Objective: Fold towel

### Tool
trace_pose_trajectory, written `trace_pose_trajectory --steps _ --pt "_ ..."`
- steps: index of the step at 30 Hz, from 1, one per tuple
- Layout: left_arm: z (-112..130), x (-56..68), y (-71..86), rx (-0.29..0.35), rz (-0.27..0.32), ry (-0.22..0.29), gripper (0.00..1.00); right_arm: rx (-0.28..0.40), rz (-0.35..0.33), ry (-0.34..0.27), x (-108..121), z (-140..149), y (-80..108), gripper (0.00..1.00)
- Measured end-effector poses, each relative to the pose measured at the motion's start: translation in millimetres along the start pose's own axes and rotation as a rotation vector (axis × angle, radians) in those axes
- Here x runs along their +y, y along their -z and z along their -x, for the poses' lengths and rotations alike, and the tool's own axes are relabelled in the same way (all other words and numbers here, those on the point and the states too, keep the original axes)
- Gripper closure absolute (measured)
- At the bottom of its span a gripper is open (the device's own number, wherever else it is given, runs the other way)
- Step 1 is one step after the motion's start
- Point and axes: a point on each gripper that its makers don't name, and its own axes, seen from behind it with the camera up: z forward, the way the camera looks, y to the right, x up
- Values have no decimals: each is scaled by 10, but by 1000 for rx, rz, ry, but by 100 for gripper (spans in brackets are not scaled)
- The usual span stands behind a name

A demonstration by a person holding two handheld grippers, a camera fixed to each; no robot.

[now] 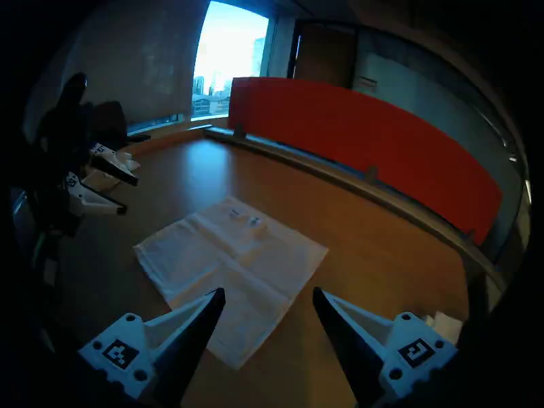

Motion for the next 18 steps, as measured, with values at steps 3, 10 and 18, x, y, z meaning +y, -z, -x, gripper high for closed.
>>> trace_pose_trajectory --steps 3,10,18 --pt "137 13 -70 -31 3 2 3 -21 -11 1 -41 111 -62 0" --pt "449 59 -214 -100 13 -13 3 -66 -33 1 -119 356 -176 0" --pt "683 150 -339 -156 40 -8 3 -123 -64 15 -231 640 -256 0"
